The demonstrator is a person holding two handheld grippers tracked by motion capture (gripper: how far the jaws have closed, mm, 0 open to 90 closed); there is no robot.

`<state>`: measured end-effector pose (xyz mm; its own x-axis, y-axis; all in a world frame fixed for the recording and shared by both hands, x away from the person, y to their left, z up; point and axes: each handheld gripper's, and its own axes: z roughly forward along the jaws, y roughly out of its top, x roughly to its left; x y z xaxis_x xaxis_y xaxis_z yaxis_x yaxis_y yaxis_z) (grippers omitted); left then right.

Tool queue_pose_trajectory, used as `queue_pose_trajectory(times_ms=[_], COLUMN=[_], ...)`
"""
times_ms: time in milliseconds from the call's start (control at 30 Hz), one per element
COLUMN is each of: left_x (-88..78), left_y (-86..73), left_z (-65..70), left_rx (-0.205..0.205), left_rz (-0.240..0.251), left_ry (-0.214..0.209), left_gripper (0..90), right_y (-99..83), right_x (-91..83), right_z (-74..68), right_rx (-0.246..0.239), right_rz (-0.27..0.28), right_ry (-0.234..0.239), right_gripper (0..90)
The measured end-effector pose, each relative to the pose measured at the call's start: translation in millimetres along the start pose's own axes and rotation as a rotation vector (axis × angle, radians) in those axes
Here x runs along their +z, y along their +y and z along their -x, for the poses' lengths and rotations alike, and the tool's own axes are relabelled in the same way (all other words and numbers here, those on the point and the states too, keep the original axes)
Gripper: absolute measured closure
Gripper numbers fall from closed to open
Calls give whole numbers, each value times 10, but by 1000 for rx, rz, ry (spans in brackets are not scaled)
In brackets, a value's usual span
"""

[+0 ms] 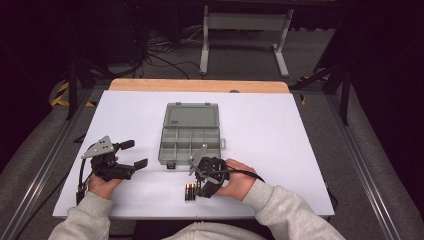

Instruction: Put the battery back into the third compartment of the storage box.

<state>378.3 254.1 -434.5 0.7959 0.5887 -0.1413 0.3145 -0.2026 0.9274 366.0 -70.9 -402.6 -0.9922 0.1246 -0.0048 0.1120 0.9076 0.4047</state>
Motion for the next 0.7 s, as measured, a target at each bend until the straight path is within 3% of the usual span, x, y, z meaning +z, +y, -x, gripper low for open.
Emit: queue_pose_trajectory(times_ms=[700], left_x=[-3], left_y=[0], left_z=[-3], left_rx=[2], left_rz=[6], left_ry=[2], left_gripper=[78], right_y=[130], right_x=[-289], right_z=[220], right_rx=[-2], right_rz=[59], right_ry=[-37], right_gripper=[408])
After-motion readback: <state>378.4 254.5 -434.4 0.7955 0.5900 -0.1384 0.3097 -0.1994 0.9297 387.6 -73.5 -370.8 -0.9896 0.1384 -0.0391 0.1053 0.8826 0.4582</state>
